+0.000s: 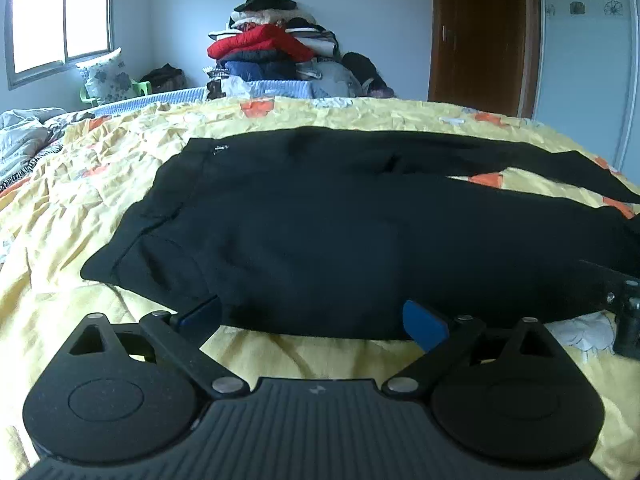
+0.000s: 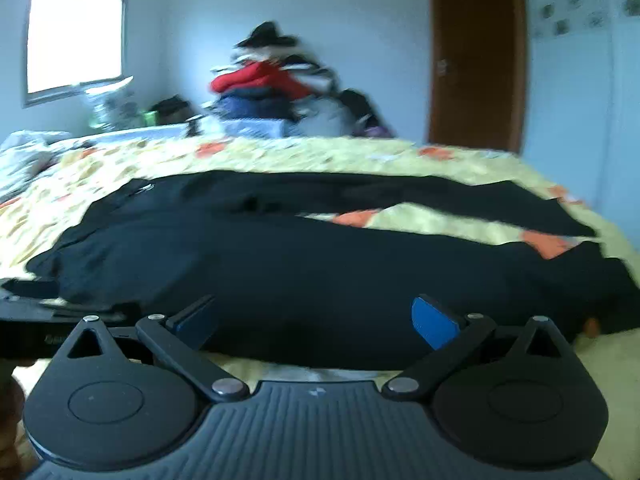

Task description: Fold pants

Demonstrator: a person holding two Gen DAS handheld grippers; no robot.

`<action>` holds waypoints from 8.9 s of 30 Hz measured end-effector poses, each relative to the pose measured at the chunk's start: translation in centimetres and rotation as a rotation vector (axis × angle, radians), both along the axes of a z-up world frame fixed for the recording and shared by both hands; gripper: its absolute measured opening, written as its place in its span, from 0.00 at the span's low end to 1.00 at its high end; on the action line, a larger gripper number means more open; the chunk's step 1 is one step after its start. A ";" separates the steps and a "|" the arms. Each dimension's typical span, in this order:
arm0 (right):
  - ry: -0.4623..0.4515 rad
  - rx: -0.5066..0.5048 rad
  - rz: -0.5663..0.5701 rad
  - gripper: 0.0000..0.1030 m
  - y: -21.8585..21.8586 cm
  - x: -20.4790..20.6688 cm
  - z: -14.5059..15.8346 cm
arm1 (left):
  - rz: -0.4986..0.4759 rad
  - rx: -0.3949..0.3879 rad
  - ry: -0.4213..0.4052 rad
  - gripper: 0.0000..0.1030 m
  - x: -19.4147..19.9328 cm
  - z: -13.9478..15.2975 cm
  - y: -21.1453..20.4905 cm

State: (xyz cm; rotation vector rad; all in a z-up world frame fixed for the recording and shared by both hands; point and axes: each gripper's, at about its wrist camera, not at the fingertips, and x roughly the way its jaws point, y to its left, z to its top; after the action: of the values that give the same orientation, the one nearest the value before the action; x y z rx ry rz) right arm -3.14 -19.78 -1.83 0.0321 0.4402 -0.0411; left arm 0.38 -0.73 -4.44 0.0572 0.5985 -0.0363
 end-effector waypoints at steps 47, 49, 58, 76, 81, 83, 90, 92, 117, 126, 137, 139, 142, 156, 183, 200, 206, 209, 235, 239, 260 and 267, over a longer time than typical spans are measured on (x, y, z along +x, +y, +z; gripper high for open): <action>0.163 0.055 0.082 1.00 -0.2 1.7 -3.1 | 0.006 -0.030 0.057 1.00 0.2 -1.9 0.4; 0.168 0.031 0.083 1.00 0.1 1.8 -3.2 | 0.006 -0.031 0.058 1.00 0.2 -1.9 0.4; 0.178 0.006 0.086 1.00 0.1 2.0 -3.3 | 0.005 -0.031 0.057 1.00 0.2 -1.9 0.4; 0.017 -0.001 0.386 1.00 -0.7 6.4 4.0 | 0.010 0.004 -0.036 1.00 -0.1 1.3 1.1; -0.147 -0.181 0.492 1.00 1.7 10.7 6.0 | 0.057 0.001 -0.046 1.00 1.8 2.4 3.1; -0.155 -0.360 0.559 1.00 3.6 13.3 5.7 | 0.068 0.000 -0.045 1.00 2.7 2.7 3.8; 0.011 -0.420 0.650 1.00 6.6 25.6 6.4 | 0.128 -0.001 -0.049 1.00 5.4 3.2 5.5; 0.080 -0.333 0.635 1.00 6.5 29.4 6.6 | 0.135 -0.004 -0.044 1.00 6.0 3.2 5.7; 0.154 -0.384 0.970 0.10 8.9 38.6 3.3 | 0.174 -0.305 0.136 0.99 19.4 4.2 11.0; -0.104 -0.756 1.081 0.09 10.5 27.4 3.0 | 0.223 -0.770 0.253 0.99 28.2 4.5 15.7; -0.148 -0.843 1.082 0.09 10.8 25.4 1.7 | 0.280 -0.977 0.421 0.12 30.8 2.1 17.3; -0.141 -0.808 1.079 0.09 10.7 25.2 2.1 | 0.277 -0.960 0.364 0.06 28.7 2.7 17.4; -0.120 -0.732 1.090 0.09 10.2 24.3 3.0 | 0.250 -0.902 0.287 0.06 25.0 4.3 17.4; 0.084 -0.495 1.265 0.09 9.7 13.1 2.7 | 0.177 -0.846 0.382 0.06 9.4 1.7 18.9; 0.085 -0.036 0.394 0.16 -13.5 7.5 3.9 | 0.182 -0.323 0.144 0.52 4.6 6.8 13.6; 0.000 0.766 -0.346 0.69 -36.6 -2.9 -1.8 | -0.307 -0.214 0.093 0.64 7.0 2.6 -6.2; 0.003 0.755 -0.327 0.69 -35.7 -0.6 -2.0 | -0.295 -0.176 0.008 0.70 6.8 0.8 -7.9; -0.011 0.698 -0.351 0.66 -35.0 0.6 -1.9 | -0.287 -0.179 -0.006 0.77 6.7 0.2 -7.8; -0.018 0.020 -0.661 0.24 -35.1 0.6 1.3 | -0.302 -0.207 0.028 0.97 7.3 -0.9 -7.6; 0.031 0.159 -0.337 0.25 -33.7 3.2 1.8 | -0.305 -0.199 0.030 0.98 7.3 -1.0 -7.7; 0.031 0.726 -0.289 0.62 -37.2 13.0 0.7 | -0.311 -0.217 0.032 0.99 7.4 -1.0 -7.6; 0.017 0.814 -0.387 0.62 -38.0 15.2 -0.8 | -0.311 -0.217 0.032 0.99 7.4 -1.0 -7.5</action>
State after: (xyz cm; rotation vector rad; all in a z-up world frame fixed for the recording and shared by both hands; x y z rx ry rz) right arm 12.08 -57.75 -2.60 0.9190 0.4386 -0.2404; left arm 7.77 -8.28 -5.46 -0.0616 0.6106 -0.4042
